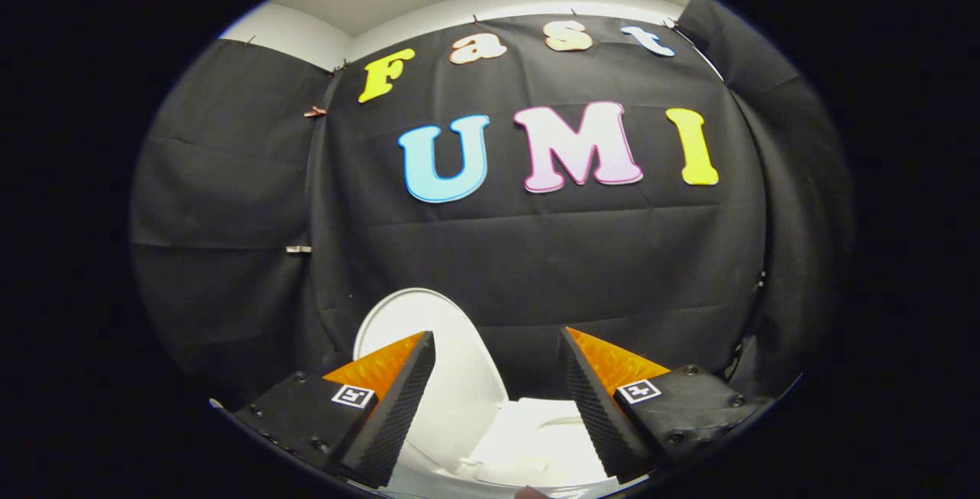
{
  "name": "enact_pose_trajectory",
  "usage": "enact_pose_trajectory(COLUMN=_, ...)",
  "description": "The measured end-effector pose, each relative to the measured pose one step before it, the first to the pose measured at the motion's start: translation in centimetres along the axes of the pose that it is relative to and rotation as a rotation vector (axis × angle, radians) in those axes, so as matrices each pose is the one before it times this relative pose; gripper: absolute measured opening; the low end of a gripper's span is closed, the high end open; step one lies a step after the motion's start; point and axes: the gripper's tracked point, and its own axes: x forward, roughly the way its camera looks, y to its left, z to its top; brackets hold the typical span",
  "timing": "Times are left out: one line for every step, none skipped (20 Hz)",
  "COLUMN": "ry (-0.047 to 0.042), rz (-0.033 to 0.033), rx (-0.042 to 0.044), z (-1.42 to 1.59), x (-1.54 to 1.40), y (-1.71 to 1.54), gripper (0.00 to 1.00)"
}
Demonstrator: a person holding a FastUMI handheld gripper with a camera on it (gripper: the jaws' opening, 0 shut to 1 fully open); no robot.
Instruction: Open the toilet lid.
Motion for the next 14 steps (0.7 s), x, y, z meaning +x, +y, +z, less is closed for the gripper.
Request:
enact_pose_trajectory(ry=-0.01618, rz=-0.00420, rx=-0.00005, z=0.092, x=-0.307, y=-1.130, gripper=0.99)
enact_pose_trajectory(ry=-0.00994, rz=-0.01744, rx=-0.00994, z=0.023, x=-0.339, y=-1.483, gripper=0.99)
enact_pose_trajectory(ry=0.00052, rz=-0.01808, rx=-0.00950, z=-0.338, x=-0.114, y=-1.624, gripper=0.99)
enact_pose_trajectory(ry=-0.00378, rz=-0.00925, rx=-0.00462, z=-0.303, x=-0.224, y=-1.302, gripper=0.99)
enact_pose_trajectory(ry=-0.00803, rz=-0.00996, rx=-0.00385, z=-0.182, x=-0.145, y=-1.126, gripper=0.99)
enact_pose_trajectory(ry=-0.01527, rz=-0.00470, rx=-0.00498, z=-0.157, x=-0.178, y=-0.993, gripper=0.99)
enact_pose_trajectory(ry=-0.02101, rz=-0.00104, rx=-0.00377, z=-0.125, x=-0.294, y=-0.737, gripper=0.99)
enact_pose_trajectory(ry=-0.00518, rz=-0.00490, rx=0.00527, z=-0.379, x=-0.140, y=-0.783, gripper=0.99)
enact_pose_trajectory(ry=-0.00135, rz=0.00674, rx=0.01065, z=-0.534, x=0.055, y=-0.247, gripper=0.99)
enact_pose_trajectory(ry=0.01172, rz=-0.00143, rx=0.00983, z=-0.414, x=0.033, y=-0.314, gripper=0.99)
enact_pose_trajectory(ry=0.00822, rz=0.00346, rx=0.00068, z=-0.360, x=-0.206, y=-0.207, gripper=0.99)
enact_pose_trajectory(ry=-0.00391, rz=-0.00250, rx=-0.01298, z=0.136, x=-0.202, y=-0.223, gripper=0.99)
enact_pose_trajectory(ry=-0.00811, rz=-0.00730, rx=-0.01752, z=0.359, x=-0.116, y=-0.400, gripper=0.99)
enact_pose_trajectory(ry=-0.00857, rz=-0.00490, rx=-0.01070, z=0.343, x=-0.035, y=-0.297, gripper=0.99)
